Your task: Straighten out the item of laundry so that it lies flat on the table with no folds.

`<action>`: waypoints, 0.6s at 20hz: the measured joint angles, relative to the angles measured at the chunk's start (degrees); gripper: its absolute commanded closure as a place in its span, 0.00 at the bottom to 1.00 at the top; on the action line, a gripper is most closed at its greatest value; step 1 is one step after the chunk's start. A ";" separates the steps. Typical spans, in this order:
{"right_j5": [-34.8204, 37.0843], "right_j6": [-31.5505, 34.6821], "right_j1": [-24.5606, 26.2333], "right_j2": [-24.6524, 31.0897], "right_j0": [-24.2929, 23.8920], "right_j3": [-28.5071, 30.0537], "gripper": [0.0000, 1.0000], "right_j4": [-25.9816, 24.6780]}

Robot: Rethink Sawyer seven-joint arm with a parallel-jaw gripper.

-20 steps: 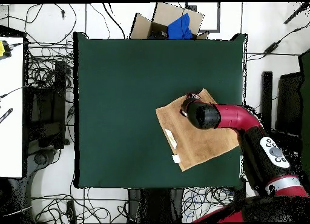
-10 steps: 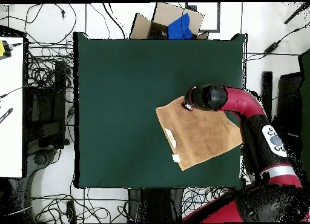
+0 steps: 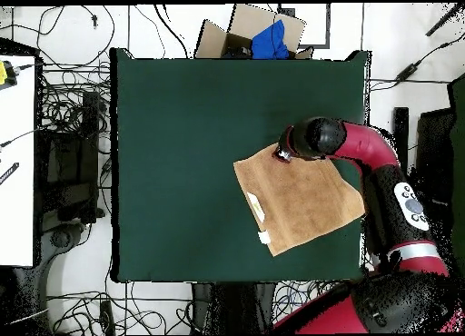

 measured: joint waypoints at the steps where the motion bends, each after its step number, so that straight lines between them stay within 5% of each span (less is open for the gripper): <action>1: -0.59 0.00 -0.36 -0.09 0.20 0.40 0.00 -0.59; 12: -11.85 0.00 -11.01 -3.65 4.84 8.00 0.00 -8.23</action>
